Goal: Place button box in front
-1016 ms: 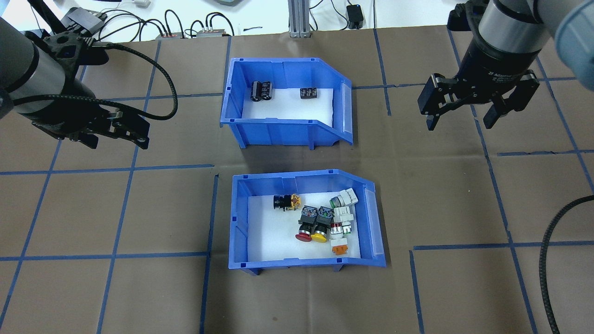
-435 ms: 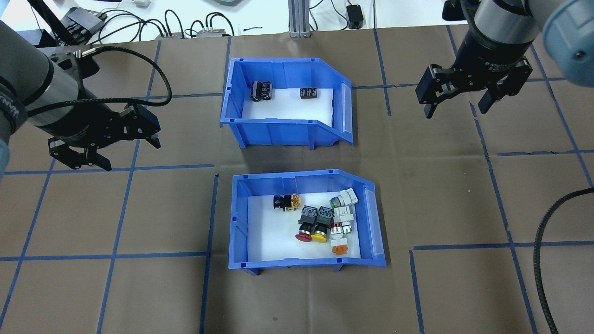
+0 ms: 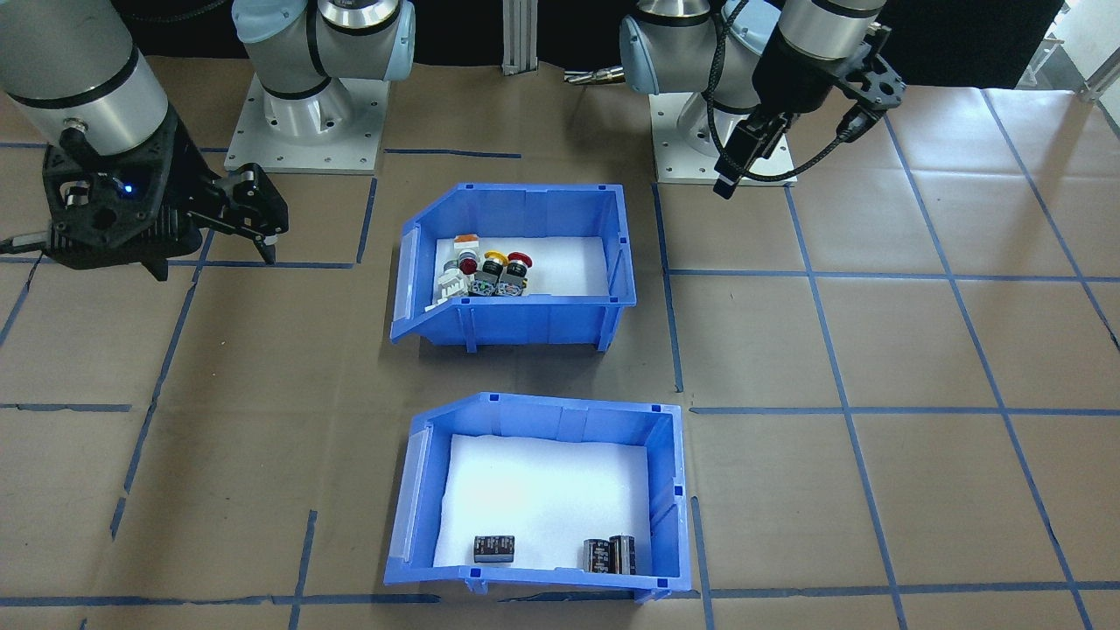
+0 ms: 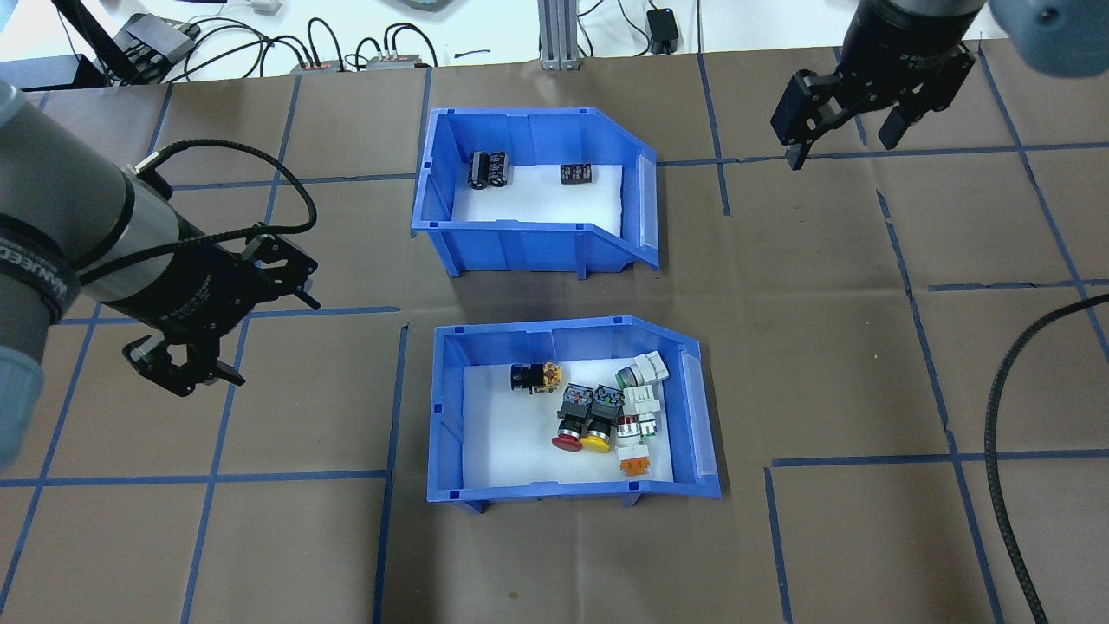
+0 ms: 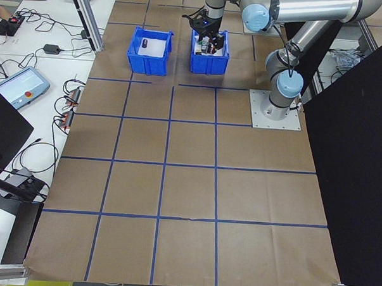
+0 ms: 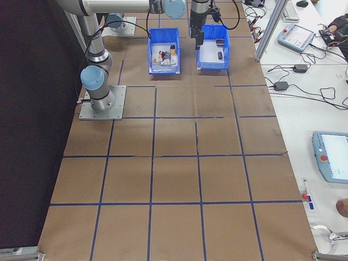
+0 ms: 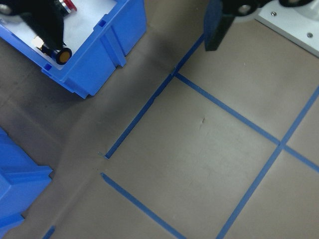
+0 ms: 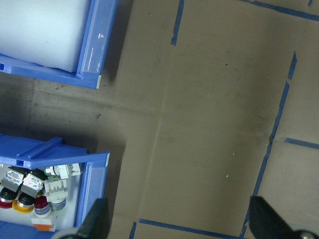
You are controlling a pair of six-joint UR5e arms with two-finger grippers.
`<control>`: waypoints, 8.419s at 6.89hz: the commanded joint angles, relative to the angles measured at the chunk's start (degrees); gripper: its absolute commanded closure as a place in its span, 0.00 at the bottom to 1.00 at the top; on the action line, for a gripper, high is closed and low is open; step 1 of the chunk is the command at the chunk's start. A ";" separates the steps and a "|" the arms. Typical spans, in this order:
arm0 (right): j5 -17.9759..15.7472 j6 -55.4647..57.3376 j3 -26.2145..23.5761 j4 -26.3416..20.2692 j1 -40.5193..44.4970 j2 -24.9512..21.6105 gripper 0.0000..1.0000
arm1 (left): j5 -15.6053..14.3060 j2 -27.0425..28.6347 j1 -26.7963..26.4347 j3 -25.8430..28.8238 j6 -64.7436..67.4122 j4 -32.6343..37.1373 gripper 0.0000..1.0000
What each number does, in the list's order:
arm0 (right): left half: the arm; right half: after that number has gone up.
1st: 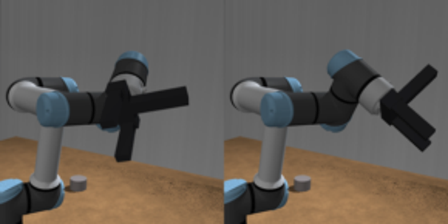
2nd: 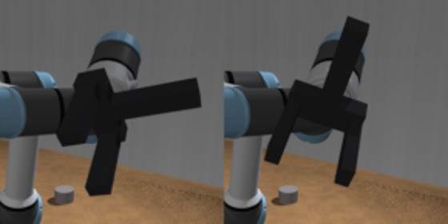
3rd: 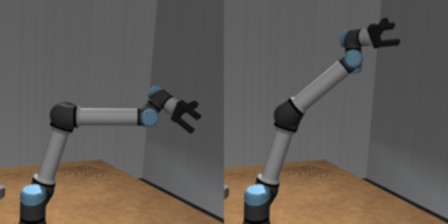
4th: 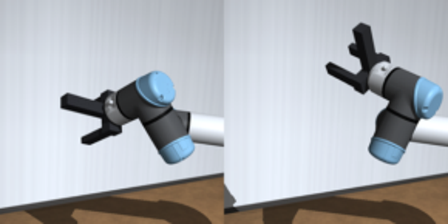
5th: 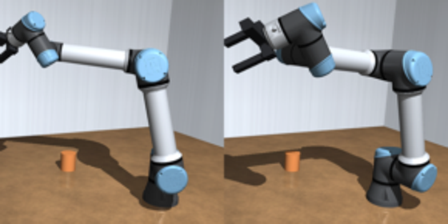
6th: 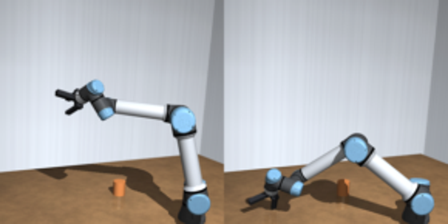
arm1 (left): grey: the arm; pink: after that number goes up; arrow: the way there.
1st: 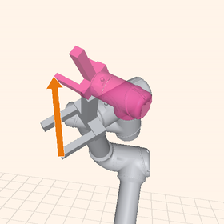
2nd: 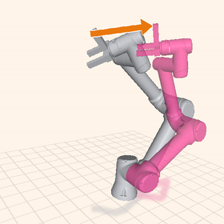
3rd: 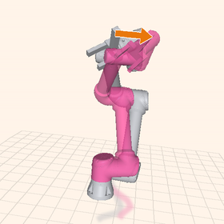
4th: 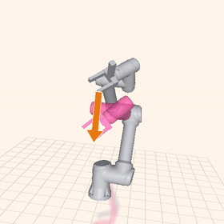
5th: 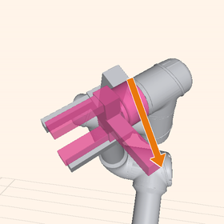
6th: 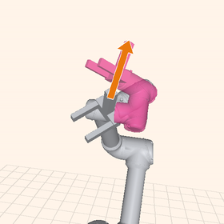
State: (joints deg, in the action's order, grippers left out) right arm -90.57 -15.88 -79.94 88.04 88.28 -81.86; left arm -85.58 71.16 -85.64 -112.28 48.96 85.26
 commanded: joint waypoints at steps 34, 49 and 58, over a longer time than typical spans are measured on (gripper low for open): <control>-0.74 -35.36 16.93 9.52 30.02 32.11 0.00 | 2.35 19.11 -32.04 -18.94 65.30 -44.31 0.79; -7.33 -54.11 5.97 15.50 13.01 19.57 1.00 | 1.82 -6.95 13.12 -16.15 3.78 -12.13 1.00; -4.61 -89.92 -30.06 18.39 -11.72 -16.37 1.00 | 2.18 38.66 -11.71 22.51 38.71 -23.28 1.00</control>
State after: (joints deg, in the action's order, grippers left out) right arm -95.57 -103.35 -105.74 105.91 78.00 -94.08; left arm -83.36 104.52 -93.43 -93.99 81.23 64.57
